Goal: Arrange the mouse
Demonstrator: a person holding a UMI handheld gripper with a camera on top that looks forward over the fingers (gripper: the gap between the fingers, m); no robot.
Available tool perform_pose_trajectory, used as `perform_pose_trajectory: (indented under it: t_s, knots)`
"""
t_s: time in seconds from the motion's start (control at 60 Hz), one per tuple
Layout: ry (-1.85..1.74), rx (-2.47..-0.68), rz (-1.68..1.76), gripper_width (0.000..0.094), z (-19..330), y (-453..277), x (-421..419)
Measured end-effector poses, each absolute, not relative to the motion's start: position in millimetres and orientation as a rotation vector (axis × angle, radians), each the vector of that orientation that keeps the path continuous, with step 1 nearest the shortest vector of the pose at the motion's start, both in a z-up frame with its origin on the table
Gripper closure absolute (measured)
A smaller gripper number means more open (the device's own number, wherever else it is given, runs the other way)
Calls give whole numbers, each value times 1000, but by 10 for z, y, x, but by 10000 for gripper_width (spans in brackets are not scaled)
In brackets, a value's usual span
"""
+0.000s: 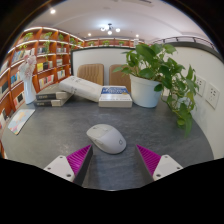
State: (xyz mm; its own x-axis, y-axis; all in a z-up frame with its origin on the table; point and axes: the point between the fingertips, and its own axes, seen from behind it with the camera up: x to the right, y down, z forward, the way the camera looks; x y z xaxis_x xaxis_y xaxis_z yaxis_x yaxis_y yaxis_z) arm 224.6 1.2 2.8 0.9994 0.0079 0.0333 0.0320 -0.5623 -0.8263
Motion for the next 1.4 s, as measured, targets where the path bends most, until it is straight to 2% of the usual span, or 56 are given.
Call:
perform_pose_trajectory:
  t_s: [0.283,0.433,0.533,0.683,0.833,0.95,1.05,1.183,1.283,1.4]
  knots:
    - [-9,-2168,23,107,1,675,2357]
    - [51,-2174,14,227,-23,931,2424]
    - [72,-2180,-5,350,-35,1024,2440]
    - [100,-2205,-19,412,-52,1054,2434]
    - [113,-2256,-29,527,-78,1065,2415]
    - [155,-2298,-67,536,-14,1043,2341]
    - [169,-2252,-114,535,434,1061,2095]
    - [150,-2136,-166,536,1417,1124,1436]
    - [113,-2042,-169,537,2146,1194,688]
    - [51,-1975,-109,538,2693,1315,-332]
